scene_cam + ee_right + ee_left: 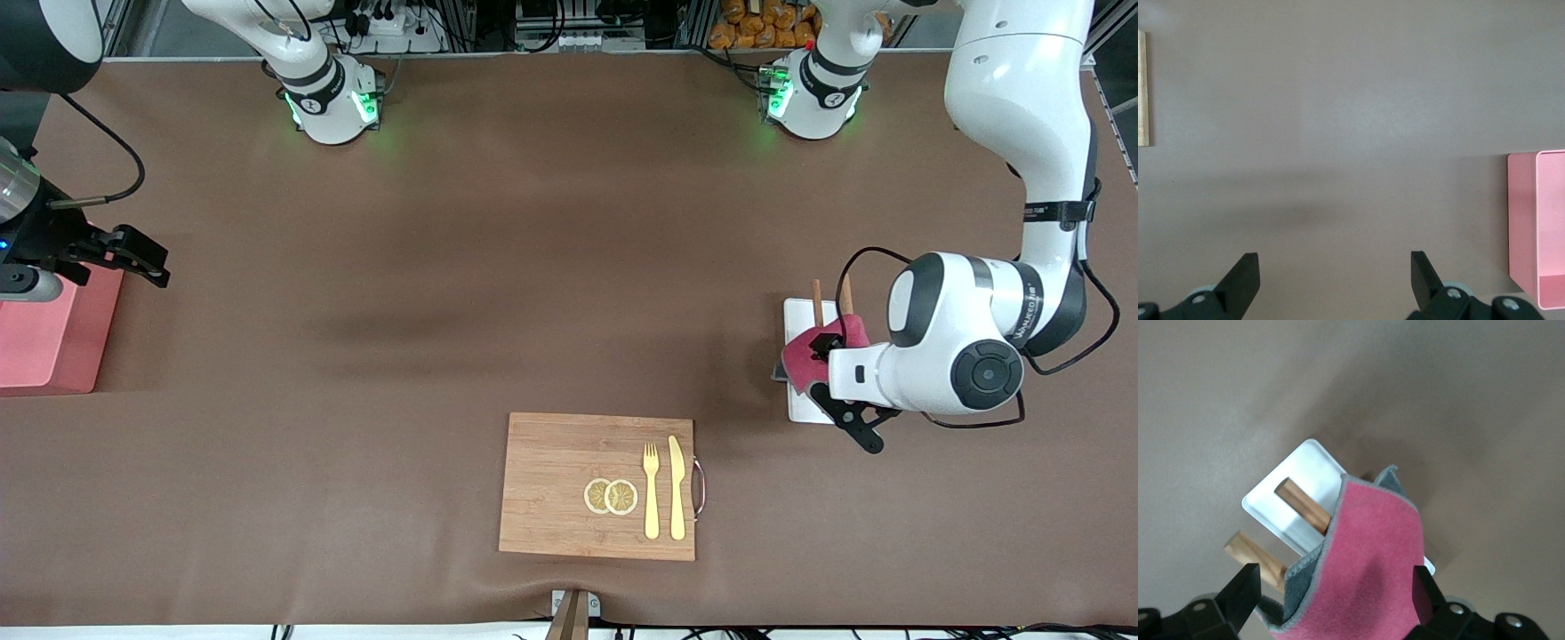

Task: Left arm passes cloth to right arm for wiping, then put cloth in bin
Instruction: 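Reach the left gripper down to the pink cloth on the tray, then close the left gripper on the pink cloth and lift it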

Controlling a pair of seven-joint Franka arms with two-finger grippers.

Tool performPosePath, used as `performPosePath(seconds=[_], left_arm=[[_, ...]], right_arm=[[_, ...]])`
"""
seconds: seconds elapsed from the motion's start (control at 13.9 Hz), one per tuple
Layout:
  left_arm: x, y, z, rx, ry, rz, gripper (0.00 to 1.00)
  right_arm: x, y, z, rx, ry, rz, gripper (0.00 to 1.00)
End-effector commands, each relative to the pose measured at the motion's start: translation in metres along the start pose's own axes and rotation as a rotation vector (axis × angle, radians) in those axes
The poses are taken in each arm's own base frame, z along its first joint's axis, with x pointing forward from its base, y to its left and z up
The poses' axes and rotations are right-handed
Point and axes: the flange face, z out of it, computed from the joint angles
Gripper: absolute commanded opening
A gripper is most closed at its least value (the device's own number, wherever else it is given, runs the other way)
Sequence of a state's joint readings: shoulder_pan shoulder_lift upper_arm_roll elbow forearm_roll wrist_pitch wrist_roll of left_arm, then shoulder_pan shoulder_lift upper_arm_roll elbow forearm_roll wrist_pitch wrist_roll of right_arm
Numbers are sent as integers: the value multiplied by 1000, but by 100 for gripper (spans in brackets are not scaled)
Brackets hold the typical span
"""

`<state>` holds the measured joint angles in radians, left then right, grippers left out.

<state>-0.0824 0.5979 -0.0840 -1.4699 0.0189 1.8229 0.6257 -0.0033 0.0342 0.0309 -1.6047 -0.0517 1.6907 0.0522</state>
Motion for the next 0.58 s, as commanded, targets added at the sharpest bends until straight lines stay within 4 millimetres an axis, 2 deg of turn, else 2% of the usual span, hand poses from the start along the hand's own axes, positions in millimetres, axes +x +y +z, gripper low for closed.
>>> performPosePath(seconds=[0.0, 0.07, 0.14, 0.29, 0.36, 0.43, 0.5], left_arm=[[-7, -4, 7, 8, -34, 4, 100], [-7, -4, 6, 7, -34, -1, 100], [-8, -3, 7, 1, -40, -2, 88], [-11, -3, 7, -8, -55, -11, 33], [-15, -5, 5, -10, -63, -17, 9], [-18, -7, 2, -6, -68, -24, 0], [-18, -7, 0, -3, -67, -24, 0]], right_arm=[[-1, 2, -2, 16, -5, 7, 100], [-1, 2, -2, 16, -5, 7, 100], [-1, 2, -1, 16, -7, 7, 100], [-1, 2, -1, 16, -7, 4, 100], [-1, 2, 0, 16, -8, 3, 100], [-1, 2, 0, 16, -8, 3, 100], [-1, 2, 0, 16, -8, 2, 100]])
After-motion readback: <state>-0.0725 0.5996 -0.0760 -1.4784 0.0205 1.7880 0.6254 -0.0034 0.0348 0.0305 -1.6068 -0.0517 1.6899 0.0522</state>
